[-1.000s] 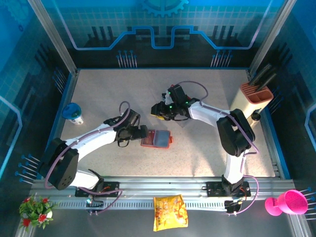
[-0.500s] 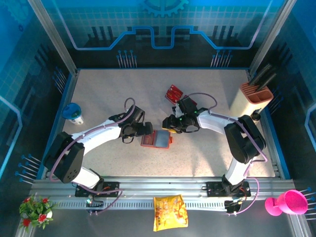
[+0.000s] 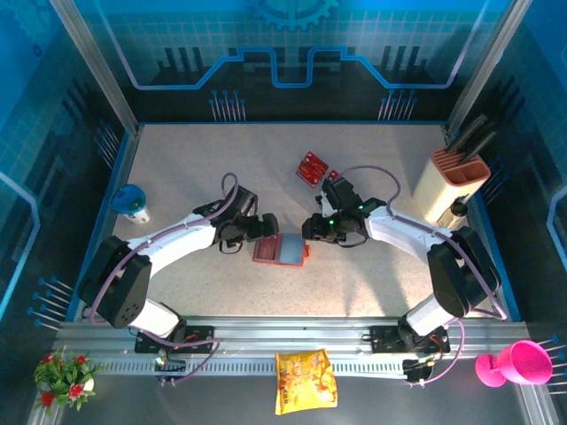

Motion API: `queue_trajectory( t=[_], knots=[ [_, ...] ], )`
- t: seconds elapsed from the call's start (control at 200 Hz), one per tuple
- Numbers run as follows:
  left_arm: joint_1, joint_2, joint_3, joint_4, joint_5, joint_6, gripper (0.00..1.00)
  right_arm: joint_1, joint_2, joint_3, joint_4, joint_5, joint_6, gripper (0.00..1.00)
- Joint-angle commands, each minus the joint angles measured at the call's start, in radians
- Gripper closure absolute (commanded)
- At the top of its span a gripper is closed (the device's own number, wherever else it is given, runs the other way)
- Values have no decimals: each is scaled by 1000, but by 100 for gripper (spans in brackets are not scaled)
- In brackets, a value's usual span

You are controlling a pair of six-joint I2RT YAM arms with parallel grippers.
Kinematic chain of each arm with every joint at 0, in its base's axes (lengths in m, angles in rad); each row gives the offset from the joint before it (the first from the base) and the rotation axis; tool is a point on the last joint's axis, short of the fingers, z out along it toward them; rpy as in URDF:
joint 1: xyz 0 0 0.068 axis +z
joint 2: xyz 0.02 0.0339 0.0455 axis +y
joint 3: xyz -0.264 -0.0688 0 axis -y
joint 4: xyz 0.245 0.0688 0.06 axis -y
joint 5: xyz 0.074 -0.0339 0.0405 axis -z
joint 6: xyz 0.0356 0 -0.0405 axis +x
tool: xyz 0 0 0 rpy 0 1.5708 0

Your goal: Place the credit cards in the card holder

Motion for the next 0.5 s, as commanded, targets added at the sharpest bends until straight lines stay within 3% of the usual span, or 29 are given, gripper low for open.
queue_trajectory(
  t=[0.0, 0.18, 0.495],
  knots=[
    [13, 24, 7, 43, 76, -32, 1, 42, -12, 2, -25, 20, -24, 69],
    [16, 65, 37, 45, 109, -34, 1, 102, 44, 47, 6, 9, -6, 81],
    [18, 81, 33, 54, 110, -44, 1, 137, 77, 62, 16, 40, -3, 84]
  ],
)
